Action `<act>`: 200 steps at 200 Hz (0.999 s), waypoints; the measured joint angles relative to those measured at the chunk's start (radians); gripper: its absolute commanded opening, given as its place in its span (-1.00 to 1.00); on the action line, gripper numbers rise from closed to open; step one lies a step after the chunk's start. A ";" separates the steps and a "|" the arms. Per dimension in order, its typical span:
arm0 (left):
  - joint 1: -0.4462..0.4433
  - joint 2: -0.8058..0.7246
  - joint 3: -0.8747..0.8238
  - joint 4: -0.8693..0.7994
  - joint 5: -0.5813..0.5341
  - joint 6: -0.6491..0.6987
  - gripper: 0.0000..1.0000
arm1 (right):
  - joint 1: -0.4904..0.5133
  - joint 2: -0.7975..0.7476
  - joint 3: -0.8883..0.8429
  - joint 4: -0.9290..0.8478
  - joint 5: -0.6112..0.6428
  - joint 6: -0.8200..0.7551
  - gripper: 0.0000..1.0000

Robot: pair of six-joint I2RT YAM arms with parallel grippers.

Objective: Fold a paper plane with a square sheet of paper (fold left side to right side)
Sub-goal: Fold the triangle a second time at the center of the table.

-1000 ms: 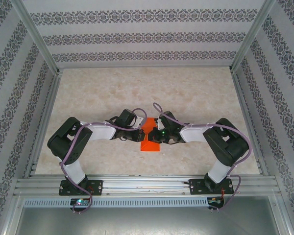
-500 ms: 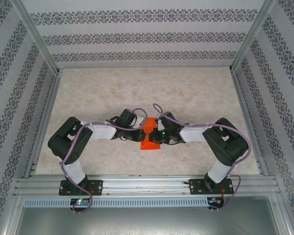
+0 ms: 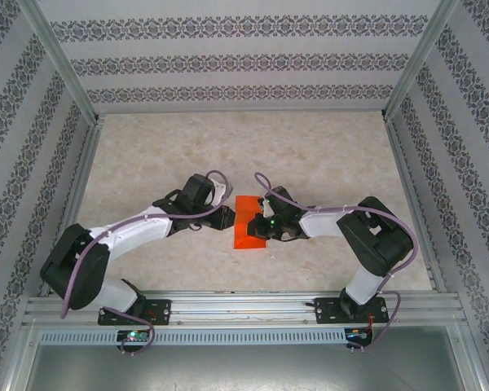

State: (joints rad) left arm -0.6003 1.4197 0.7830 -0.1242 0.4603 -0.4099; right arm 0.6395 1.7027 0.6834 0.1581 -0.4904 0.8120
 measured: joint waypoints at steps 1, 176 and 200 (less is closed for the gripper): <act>0.000 -0.001 -0.002 0.000 0.002 -0.002 -0.76 | 0.000 0.000 0.000 0.000 0.000 0.000 -1.00; -0.055 0.205 -0.077 0.120 0.194 -0.227 -0.85 | 0.005 0.000 0.000 0.000 0.000 -0.007 -1.00; -0.055 0.213 -0.077 0.135 0.194 -0.228 -0.85 | 0.005 0.000 0.000 0.000 0.000 -0.007 -1.00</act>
State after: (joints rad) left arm -0.6556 1.6325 0.7055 0.0113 0.6544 -0.6380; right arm 0.6441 1.7027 0.6834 0.1585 -0.4900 0.8047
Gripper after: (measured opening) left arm 0.076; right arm 0.046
